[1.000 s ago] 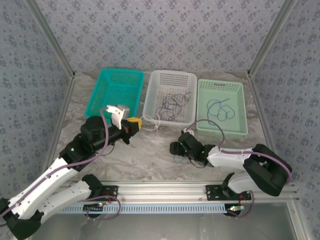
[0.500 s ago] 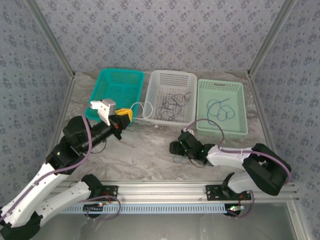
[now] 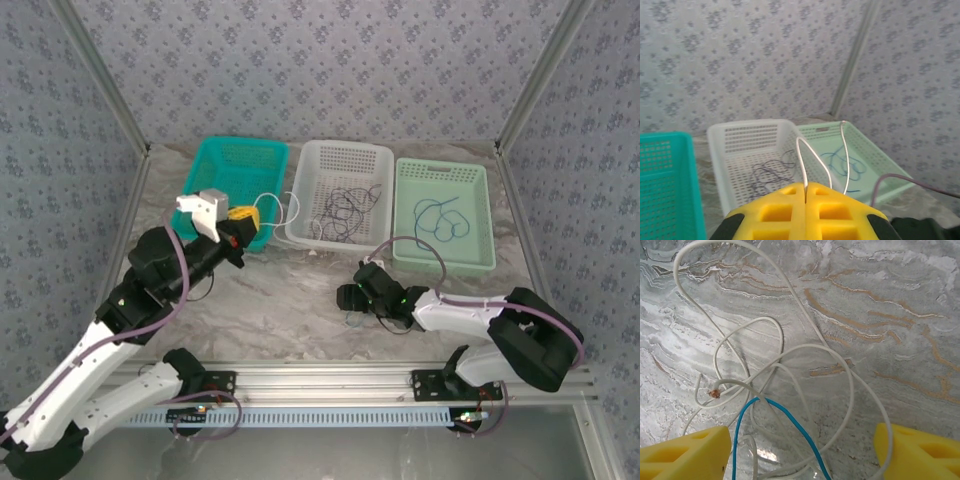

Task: Untangle the cables

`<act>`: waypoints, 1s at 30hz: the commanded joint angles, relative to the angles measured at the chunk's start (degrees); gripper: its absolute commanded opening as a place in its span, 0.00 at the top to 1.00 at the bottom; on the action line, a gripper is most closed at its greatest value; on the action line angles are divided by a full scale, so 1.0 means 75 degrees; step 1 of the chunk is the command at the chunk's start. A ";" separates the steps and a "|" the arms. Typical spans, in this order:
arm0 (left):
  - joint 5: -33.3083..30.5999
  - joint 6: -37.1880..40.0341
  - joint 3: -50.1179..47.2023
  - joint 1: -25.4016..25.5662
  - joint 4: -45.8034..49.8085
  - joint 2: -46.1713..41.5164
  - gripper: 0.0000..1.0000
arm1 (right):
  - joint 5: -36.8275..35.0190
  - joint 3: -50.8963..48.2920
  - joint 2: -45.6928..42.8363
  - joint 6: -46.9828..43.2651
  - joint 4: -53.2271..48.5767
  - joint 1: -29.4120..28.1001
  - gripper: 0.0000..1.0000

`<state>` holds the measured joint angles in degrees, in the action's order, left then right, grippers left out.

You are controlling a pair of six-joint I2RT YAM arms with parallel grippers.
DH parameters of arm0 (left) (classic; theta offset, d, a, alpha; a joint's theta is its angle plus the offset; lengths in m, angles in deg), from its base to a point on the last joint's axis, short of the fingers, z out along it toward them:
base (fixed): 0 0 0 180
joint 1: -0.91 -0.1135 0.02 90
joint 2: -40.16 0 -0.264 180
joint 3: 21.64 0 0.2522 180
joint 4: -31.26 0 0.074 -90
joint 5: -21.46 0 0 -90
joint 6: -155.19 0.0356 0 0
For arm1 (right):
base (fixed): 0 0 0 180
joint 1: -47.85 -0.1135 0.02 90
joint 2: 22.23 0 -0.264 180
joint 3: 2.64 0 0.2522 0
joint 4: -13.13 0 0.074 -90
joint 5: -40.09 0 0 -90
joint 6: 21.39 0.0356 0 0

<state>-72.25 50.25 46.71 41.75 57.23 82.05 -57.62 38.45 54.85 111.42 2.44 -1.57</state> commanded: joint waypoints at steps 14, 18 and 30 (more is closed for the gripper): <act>0.2135 -0.0772 -0.0538 -0.4167 -0.1577 0.2286 1.00 | -0.0039 0.0017 -0.0064 -0.0083 -0.0693 -0.0088 0.21; 0.2344 -0.0771 -0.0478 -0.4317 -0.1670 0.3198 1.00 | -0.0074 0.0055 -0.0112 -0.0080 -0.0862 -0.0083 0.23; 0.1669 -0.1313 -0.0196 -0.4417 -0.0574 0.4314 0.28 | -0.0430 -0.0002 -0.1197 -0.0180 -0.1334 -0.0089 0.24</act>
<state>-58.41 41.88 42.82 8.50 49.10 114.86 -58.36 38.58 48.21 111.01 -4.40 -1.90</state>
